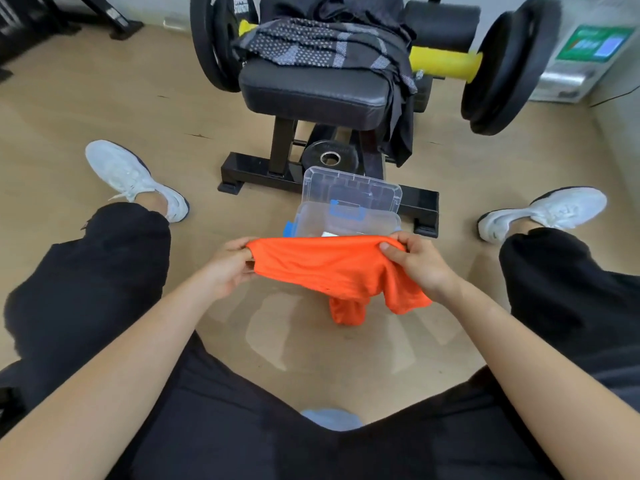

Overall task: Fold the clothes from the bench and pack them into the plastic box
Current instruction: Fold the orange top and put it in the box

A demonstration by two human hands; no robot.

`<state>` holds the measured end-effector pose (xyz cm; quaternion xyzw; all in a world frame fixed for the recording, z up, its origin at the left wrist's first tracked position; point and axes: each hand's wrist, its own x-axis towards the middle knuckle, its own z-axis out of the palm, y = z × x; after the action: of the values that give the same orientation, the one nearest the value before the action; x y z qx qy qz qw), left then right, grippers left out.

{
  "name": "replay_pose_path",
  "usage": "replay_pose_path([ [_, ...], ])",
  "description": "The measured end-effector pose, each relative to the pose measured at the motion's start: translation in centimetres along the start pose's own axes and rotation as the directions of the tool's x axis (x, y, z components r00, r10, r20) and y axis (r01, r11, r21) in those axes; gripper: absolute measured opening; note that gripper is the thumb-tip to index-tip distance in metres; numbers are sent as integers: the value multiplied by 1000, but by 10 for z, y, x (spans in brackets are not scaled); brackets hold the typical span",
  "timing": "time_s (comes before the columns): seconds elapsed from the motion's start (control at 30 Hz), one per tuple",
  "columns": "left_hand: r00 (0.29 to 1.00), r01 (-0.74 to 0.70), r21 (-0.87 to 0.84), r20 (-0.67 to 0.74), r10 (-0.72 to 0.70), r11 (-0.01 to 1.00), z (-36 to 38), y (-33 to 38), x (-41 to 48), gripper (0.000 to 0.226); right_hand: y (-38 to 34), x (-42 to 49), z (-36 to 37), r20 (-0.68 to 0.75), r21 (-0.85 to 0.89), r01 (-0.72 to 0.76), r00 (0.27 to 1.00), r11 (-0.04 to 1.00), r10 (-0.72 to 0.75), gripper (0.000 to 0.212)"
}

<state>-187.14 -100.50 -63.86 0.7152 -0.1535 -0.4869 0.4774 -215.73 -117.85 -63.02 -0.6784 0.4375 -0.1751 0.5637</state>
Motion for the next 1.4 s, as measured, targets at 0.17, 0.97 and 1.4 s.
replay_pose_path([
  [0.17,941,41,152,325,-90,987,2,13,10,43,-5,7,-5,27,121,-20,999,992,17,6],
  [0.97,877,-415,23,274,393,910,99,-1,5,21,-17,-9,27,370,583,-185,927,791,-56,55],
  [1.4,972,-117,-472,128,199,874,39,39,-7,49,39,11,57,446,-253,186,893,949,-56,15],
])
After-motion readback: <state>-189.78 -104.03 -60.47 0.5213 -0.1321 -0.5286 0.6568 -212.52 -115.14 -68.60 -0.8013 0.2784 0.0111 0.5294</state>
